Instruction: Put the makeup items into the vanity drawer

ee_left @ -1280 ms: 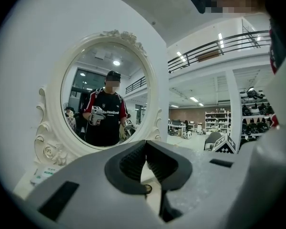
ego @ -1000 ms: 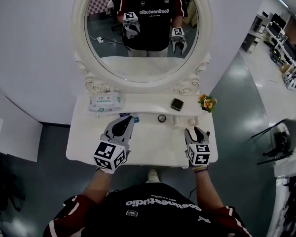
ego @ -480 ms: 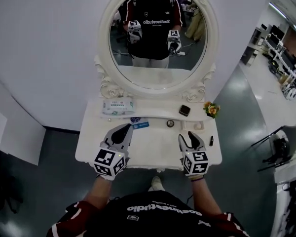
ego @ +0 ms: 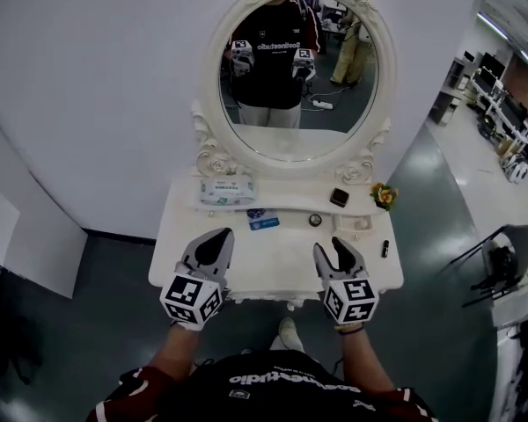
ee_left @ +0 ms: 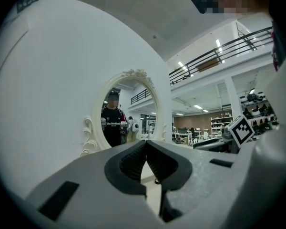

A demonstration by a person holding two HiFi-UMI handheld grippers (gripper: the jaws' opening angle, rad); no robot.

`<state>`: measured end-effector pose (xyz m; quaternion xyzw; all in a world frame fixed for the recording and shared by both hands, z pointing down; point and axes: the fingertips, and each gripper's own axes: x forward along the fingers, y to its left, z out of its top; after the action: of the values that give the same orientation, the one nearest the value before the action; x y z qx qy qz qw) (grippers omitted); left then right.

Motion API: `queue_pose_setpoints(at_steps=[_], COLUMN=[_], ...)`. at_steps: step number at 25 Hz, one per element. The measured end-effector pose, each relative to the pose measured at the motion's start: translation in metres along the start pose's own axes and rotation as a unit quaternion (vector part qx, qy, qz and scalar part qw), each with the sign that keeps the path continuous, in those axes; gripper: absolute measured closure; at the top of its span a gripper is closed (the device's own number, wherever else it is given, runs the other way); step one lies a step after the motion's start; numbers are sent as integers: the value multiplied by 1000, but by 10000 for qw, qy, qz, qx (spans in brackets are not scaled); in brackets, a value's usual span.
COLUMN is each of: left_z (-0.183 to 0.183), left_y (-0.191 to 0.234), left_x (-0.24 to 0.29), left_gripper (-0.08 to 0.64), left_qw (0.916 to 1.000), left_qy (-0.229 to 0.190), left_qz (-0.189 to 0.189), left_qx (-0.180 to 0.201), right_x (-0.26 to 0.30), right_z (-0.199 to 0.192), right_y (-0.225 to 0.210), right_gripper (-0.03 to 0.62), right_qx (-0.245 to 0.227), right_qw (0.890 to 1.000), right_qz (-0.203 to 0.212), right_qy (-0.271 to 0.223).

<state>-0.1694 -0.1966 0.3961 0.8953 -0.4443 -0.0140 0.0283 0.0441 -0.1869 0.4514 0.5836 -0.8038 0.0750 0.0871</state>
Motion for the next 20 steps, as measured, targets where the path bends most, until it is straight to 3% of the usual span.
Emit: queue_pose_setpoints(at_steps=[14, 20], left_z=[33, 37], left_y=[-14, -17], left_x=[-28, -37], left_gripper=[554, 554], left_qw=[9989, 9986], left_qy=[-380, -377], left_qz=[-38, -41], left_qx=[269, 368], right_x=[-50, -62], right_z=[55, 64], right_y=[19, 27], right_gripper=[417, 465], right_qx=[-82, -38], right_qw=[9974, 9950], right_qz=[-181, -296], right_qy=[-697, -956])
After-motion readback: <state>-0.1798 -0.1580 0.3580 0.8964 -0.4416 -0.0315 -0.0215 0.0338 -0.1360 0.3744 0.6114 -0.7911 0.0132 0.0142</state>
